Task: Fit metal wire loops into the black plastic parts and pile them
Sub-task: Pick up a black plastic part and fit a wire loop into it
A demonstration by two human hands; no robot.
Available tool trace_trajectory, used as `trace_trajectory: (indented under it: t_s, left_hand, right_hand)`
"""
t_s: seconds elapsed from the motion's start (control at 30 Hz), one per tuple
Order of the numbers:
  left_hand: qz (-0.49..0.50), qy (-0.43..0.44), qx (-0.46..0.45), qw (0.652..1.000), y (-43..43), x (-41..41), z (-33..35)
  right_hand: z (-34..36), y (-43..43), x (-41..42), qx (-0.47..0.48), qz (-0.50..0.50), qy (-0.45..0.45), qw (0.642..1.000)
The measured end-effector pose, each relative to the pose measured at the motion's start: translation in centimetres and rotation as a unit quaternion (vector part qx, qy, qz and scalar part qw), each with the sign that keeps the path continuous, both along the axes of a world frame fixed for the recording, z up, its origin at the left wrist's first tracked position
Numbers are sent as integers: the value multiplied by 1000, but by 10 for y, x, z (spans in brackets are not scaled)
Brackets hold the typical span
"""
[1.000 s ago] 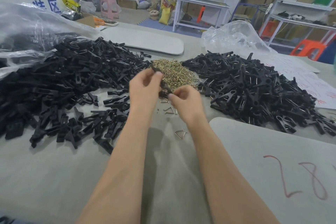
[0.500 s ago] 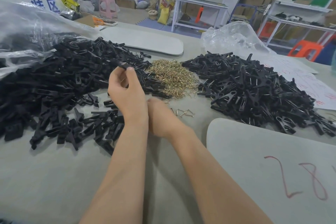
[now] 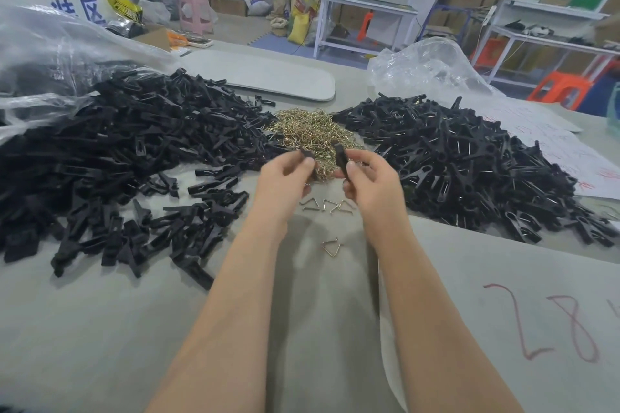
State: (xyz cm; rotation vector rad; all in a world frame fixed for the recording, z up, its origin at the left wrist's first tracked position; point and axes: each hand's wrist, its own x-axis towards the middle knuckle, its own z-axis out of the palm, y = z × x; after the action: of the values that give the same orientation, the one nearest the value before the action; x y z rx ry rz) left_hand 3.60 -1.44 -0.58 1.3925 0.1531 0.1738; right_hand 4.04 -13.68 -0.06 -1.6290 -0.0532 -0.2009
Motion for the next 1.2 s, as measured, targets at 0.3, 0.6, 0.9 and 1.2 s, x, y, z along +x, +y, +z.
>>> trace_trajectory:
  t_s: [0.3,0.6,0.9,1.2]
  left_hand:
    - [-81,-25,92,992,-6,-6,-2]
    - [-93,-22,125,988,-8,-7,-1]
    - [-98,-33,121,987,-8,-6,-2]
    - [-94,-30,111,989,-6,-6,-3]
  right_hand:
    - [-5,1,-3,-92,24,-41,995]
    - [-8,-7,2,-141,-9,-22,990]
    - [-10,-6,4,-120,-12,-17,993]
    - [-9,-7,4,-150,-17,-30,988]
